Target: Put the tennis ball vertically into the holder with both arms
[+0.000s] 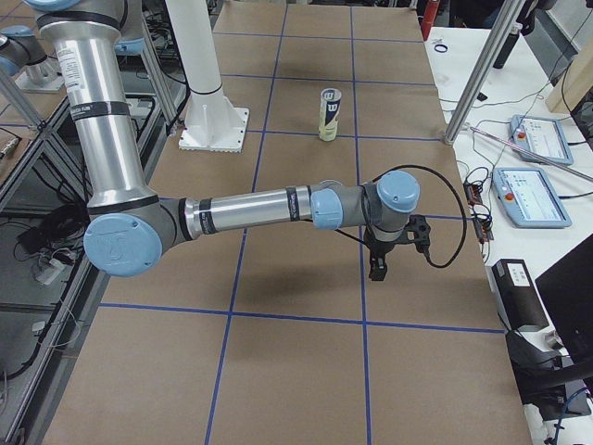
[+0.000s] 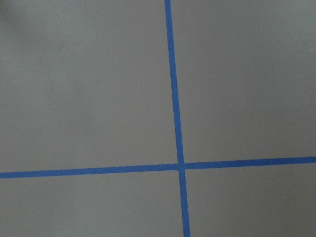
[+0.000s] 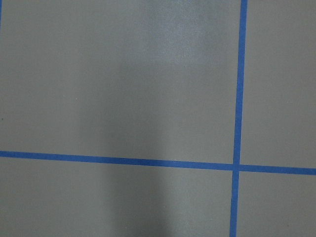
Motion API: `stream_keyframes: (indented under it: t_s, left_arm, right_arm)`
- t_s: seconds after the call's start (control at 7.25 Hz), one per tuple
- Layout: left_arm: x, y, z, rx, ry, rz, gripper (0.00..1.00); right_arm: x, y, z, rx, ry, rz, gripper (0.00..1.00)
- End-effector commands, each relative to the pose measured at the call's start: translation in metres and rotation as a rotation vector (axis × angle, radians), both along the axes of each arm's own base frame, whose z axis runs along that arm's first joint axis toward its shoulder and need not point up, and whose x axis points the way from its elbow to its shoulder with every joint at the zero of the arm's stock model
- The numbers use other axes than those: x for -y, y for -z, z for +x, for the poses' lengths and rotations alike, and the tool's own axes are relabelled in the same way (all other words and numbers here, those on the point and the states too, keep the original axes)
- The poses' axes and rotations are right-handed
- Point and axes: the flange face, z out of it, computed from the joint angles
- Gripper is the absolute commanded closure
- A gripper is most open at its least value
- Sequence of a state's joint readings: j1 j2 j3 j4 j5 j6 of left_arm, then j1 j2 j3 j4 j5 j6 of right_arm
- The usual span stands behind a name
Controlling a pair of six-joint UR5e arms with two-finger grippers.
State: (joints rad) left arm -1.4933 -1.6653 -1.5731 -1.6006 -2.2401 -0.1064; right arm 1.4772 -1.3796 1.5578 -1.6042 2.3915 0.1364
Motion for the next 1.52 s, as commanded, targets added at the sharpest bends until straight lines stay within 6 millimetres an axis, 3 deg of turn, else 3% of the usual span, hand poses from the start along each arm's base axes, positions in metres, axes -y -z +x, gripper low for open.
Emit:
stream_keyframes:
  t_s: [0.0, 0.28, 1.1, 1.38]
  left_arm:
    - [-0.008, 0.001, 0.007, -0.108, -0.01, -0.078, 0.01]
    - [-0.024, 0.0, 0.006, -0.118, -0.012, -0.069, 0.0]
    - [-0.005, 0.027, 0.01, -0.117, -0.009, -0.013, 0.0]
    - [-0.006, 0.026, 0.01, -0.117, -0.01, -0.014, 0.0]
  right_arm:
    - [-0.002, -0.001, 0.0, -0.003, -0.008, -0.008, 0.01]
    - [-0.002, -0.002, 0.003, -0.033, -0.012, -0.004, 0.01]
    - [-0.002, -0.006, 0.002, -0.036, -0.011, -0.007, 0.01]
    - [-0.002, -0.006, 0.002, -0.035, -0.01, -0.006, 0.01]
